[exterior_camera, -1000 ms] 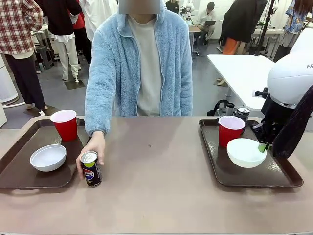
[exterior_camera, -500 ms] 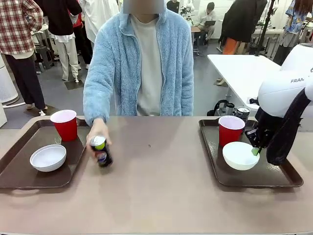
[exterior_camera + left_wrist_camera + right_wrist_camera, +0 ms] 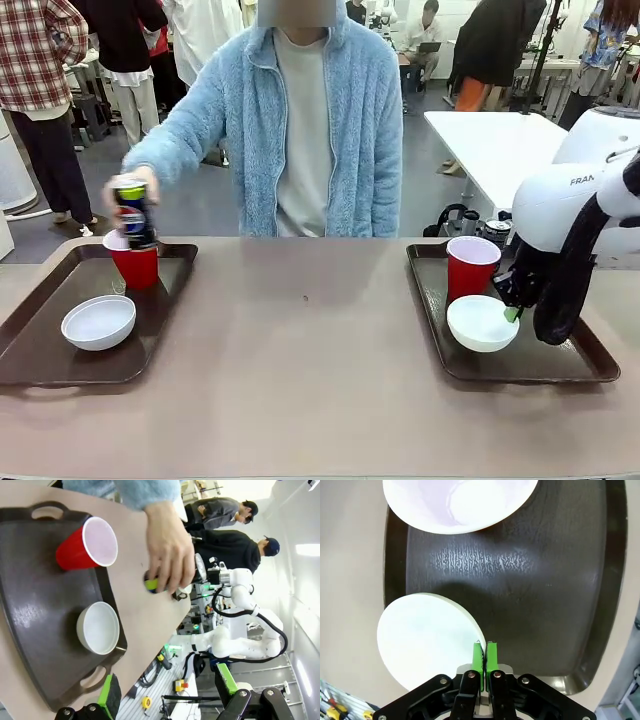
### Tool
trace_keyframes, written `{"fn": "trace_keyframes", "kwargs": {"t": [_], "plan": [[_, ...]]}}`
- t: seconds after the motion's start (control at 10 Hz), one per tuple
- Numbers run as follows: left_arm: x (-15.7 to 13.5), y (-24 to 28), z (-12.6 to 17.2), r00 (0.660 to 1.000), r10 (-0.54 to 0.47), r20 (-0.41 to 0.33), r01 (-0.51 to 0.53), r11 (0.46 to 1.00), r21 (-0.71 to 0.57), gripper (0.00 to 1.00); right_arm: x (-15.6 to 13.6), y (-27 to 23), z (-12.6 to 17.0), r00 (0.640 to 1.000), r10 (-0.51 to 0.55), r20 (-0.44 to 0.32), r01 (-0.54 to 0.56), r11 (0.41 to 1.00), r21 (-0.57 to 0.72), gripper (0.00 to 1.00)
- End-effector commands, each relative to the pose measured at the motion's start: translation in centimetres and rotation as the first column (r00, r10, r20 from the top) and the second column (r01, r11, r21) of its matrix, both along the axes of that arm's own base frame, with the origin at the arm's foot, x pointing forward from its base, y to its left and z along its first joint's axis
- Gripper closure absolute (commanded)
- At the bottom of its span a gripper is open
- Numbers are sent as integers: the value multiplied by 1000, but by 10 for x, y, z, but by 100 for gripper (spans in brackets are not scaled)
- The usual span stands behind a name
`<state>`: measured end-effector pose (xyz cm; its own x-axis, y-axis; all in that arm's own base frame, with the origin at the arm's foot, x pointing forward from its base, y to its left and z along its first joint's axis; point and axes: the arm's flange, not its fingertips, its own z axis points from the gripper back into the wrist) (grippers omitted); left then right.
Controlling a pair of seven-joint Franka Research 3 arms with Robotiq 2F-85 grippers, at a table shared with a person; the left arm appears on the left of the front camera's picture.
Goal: Prepare tableware on both trays.
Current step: Pick up a Picnic Bowl from the table and place it on a Handle tray.
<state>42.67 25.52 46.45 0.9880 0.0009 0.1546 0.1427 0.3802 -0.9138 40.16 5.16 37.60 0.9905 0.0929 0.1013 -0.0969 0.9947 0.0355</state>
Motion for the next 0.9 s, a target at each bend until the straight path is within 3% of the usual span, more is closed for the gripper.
{"fn": "trace_keyframes", "kwargs": {"t": [0.0, 0.1, 0.4, 0.5, 0.8], "plan": [[0, 1, 2, 1000, 3, 7, -3, 1000, -7, 0, -23, 2, -23, 1000, 25, 10, -24, 999, -31, 98], [0, 1, 2, 1000, 3, 7, -3, 1000, -7, 0, -25, 5, -20, 999, 36, 19, -35, 999, -37, 98], [0, 1, 2, 1000, 3, 7, -3, 1000, -7, 0, -34, 17, 22, 998, 41, 42, -40, 999, -22, 10], [0, 1, 2, 1000, 3, 7, -3, 1000, -7, 0, -37, 19, 39, 998, 44, 42, -43, 999, -22, 0], [0, 1, 2, 1000, 3, 7, -3, 1000, -7, 0, -54, 21, 94, 996, 48, 70, -46, 998, -32, 4]]}}
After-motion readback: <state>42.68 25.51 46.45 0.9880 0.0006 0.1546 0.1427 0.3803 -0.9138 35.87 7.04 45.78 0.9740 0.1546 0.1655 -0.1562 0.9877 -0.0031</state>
